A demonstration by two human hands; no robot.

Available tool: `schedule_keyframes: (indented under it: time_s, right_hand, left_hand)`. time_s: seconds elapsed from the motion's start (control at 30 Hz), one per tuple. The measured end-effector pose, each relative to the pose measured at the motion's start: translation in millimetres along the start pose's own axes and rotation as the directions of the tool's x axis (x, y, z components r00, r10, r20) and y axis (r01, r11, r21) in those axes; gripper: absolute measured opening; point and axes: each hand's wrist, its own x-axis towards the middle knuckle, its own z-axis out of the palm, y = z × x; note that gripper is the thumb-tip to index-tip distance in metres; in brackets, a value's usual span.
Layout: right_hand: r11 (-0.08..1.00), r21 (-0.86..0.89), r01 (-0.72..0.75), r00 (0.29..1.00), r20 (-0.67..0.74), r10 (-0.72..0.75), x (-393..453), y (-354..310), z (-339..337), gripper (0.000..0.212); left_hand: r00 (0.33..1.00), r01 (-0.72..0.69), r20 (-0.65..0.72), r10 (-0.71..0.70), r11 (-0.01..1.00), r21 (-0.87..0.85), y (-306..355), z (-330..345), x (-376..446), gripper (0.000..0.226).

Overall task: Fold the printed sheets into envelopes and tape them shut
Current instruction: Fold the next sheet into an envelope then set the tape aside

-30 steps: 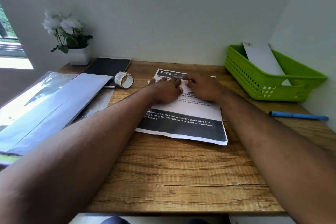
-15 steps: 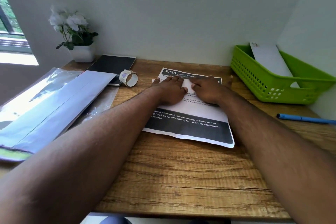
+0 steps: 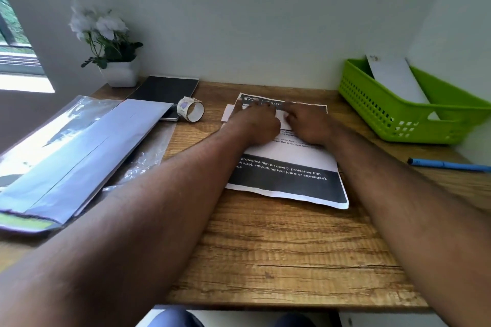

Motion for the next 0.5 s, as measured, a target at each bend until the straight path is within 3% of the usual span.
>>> schedule_keyframes:
  time_s: [0.07, 0.2, 0.5]
  right_hand:
    - [0.999, 0.035, 0.012, 0.997, 0.078, -0.015, 2, -2, 6, 0.033]
    - [0.999, 0.032, 0.028, 0.994, 0.102, -0.031, 4, -1, 8, 0.033]
    - [0.998, 0.055, -0.019, 0.996, 0.09, 0.014, -3, -3, 2, 0.04]
  left_hand:
    - [0.999, -0.015, -0.04, 0.013, 0.999, -0.043, 5, 2, 0, 0.054]
    - [0.999, 0.002, -0.04, -0.009, 0.985, -0.175, 12, 4, 0, 0.045]
    - [0.995, 0.092, 0.034, -0.09, 0.994, -0.056, 3, -3, -6, 0.049]
